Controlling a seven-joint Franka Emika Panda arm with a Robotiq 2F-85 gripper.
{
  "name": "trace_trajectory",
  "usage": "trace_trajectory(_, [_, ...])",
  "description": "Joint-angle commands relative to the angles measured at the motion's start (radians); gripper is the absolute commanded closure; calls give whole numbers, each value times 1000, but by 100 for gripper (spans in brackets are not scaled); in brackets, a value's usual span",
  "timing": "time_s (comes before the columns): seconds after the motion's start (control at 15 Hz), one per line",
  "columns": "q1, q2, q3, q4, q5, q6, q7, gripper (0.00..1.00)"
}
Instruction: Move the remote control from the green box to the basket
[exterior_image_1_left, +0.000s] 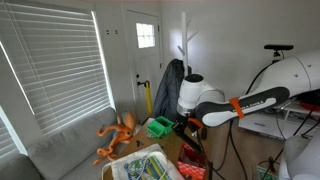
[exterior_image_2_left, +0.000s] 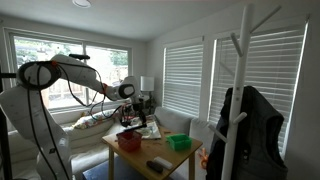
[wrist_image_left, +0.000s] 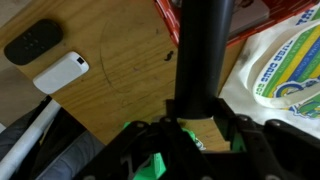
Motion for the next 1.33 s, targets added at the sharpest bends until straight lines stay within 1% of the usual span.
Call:
trace_trajectory(0.0, [42, 66, -7, 66, 9, -29, 13, 83])
trace_trajectory(0.4, [77, 63, -34, 58, 57, -59, 11, 83])
trace_trajectory(0.47, [80, 59, -36, 56, 62, -66, 14, 80])
trace_trajectory(0.53, [82, 59, -38, 56, 66, -69, 16, 83])
trace_trajectory(0.6, [83, 57, -39, 55, 71, -76, 16, 50])
trace_trajectory(0.67, [81, 54, -41, 53, 70, -83, 18, 45])
trace_trajectory(0.73, [80, 49, -45, 50, 70, -96, 19, 27])
trace_trajectory(0.87, [72, 30, -56, 38, 67, -105, 32, 12])
trace_trajectory(1.0, [68, 8, -74, 27, 68, -95, 33, 1])
trace_trajectory(1.07, [68, -5, -85, 20, 71, -74, 23, 0])
trace_trajectory(1.2, [85, -43, -120, -9, 96, 54, -64, 0])
trace_trajectory(1.27, [66, 19, -89, 37, 59, -21, -8, 0])
